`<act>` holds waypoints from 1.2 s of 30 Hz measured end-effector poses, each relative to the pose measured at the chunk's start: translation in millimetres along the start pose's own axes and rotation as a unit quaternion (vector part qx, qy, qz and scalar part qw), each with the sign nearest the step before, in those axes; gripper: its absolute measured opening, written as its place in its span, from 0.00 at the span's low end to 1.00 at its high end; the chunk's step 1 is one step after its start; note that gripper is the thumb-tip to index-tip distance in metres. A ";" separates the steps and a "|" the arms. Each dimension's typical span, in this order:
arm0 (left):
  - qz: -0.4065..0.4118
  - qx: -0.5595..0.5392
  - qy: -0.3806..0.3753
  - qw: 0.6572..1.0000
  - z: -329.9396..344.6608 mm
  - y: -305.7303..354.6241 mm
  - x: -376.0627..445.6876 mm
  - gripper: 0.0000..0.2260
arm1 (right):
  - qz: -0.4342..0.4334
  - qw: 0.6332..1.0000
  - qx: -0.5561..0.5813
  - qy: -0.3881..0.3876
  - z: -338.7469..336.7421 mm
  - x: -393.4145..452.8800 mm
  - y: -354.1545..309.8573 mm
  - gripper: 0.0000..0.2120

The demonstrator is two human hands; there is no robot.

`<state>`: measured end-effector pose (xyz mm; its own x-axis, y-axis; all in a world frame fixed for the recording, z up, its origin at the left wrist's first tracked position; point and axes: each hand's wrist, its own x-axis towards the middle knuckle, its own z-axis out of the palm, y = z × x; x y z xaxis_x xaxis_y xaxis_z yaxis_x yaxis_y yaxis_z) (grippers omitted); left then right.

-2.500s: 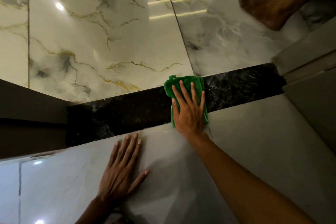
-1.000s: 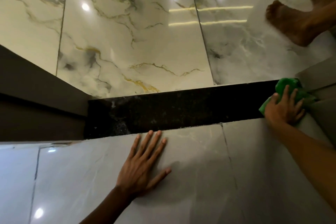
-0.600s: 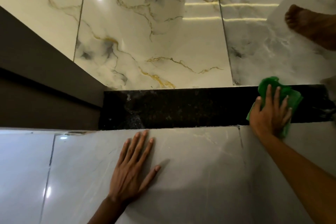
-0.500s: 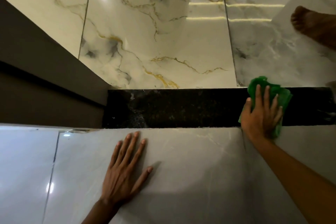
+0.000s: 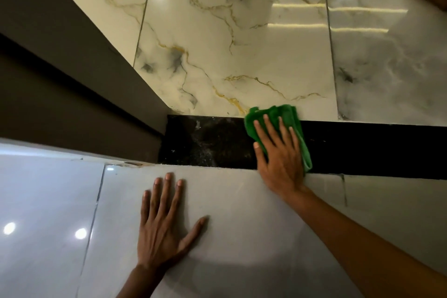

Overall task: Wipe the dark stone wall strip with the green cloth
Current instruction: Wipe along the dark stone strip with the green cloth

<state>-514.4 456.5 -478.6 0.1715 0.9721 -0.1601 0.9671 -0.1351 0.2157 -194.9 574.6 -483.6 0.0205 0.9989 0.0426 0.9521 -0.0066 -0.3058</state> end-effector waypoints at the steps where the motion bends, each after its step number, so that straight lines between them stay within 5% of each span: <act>1: 0.000 0.002 -0.004 1.000 -0.2 -0.4 0.7 0.49 | -0.020 1.000 0.000 -0.010 4.5 1.7 -15.5 0.29; 10: -0.007 0.007 -0.021 1.000 3.9 -2.0 2.6 0.53 | -0.086 0.993 0.068 -0.037 33.4 29.3 -121.7 0.35; 13: -0.008 0.007 -0.021 1.000 4.4 -1.7 2.5 0.55 | -0.132 0.988 0.063 -0.056 42.1 37.2 -142.6 0.31; 21: -0.009 0.008 -0.007 1.000 4.2 -2.9 0.4 0.58 | -0.251 0.963 0.077 -0.060 39.8 27.6 -119.4 0.24; 29: -0.016 0.005 -0.013 1.000 6.3 -0.8 3.0 0.58 | -0.270 0.959 0.053 -0.068 27.0 9.2 -96.9 0.26; 36: 0.000 -0.001 0.007 1.000 14.1 16.5 5.9 0.54 | -0.202 0.978 0.046 -0.029 17.8 -10.4 -63.6 0.25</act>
<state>-494.8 457.3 -489.5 0.1693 0.9747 -0.1456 0.9667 -0.1355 0.2170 -261.2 565.5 -481.5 -0.3722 0.9199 0.1234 0.8475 0.3911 -0.3588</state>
